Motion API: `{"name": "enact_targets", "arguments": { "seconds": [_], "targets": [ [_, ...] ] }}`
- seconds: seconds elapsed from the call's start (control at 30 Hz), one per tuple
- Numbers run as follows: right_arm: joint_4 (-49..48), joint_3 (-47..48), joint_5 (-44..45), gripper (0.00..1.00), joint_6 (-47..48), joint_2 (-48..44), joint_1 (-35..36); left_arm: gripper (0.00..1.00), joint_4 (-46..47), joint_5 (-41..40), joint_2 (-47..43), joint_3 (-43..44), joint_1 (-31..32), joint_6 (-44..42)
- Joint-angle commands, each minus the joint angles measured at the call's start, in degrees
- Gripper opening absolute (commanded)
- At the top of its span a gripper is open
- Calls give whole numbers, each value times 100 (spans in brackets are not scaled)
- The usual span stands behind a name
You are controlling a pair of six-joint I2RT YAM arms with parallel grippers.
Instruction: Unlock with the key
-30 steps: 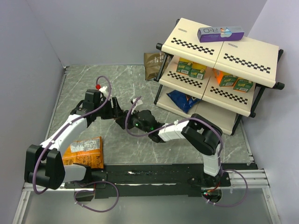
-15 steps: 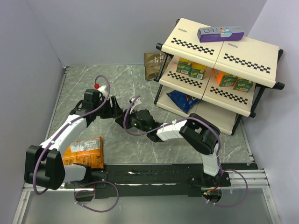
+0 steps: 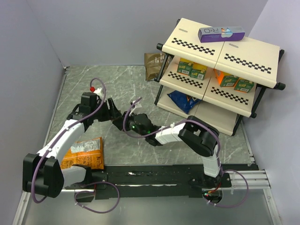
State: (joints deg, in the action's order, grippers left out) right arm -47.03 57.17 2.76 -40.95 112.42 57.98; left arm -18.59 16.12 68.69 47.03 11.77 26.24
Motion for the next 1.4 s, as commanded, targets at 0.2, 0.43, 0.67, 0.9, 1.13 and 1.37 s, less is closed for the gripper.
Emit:
{"name": "enact_targets", "arguments": {
  "seconds": [0.2, 0.43, 0.67, 0.9, 1.13, 1.37],
  "targets": [
    [246, -390, 479, 0, -572, -229, 240, 1, 813, -645, -268, 149, -289, 13],
    [554, -496, 585, 0, -467, -308, 346, 1, 760, -742, -198, 202, -342, -58],
    [809, -645, 761, 0, -283, -431, 425, 1, 760, -645, -224, 210, -430, -119],
    [932, -768, 875, 0, 78, -528, 460, 1, 716, -355, -92, 272, -535, -198],
    [941, -821, 743, 0, 737, -581, 530, 1, 655, -241, 13, 316, -597, -225],
    [932, -1005, 725, 0, 747, -660, 548, 1, 646, -276, 92, 325, -606, -260]
  ]
}}
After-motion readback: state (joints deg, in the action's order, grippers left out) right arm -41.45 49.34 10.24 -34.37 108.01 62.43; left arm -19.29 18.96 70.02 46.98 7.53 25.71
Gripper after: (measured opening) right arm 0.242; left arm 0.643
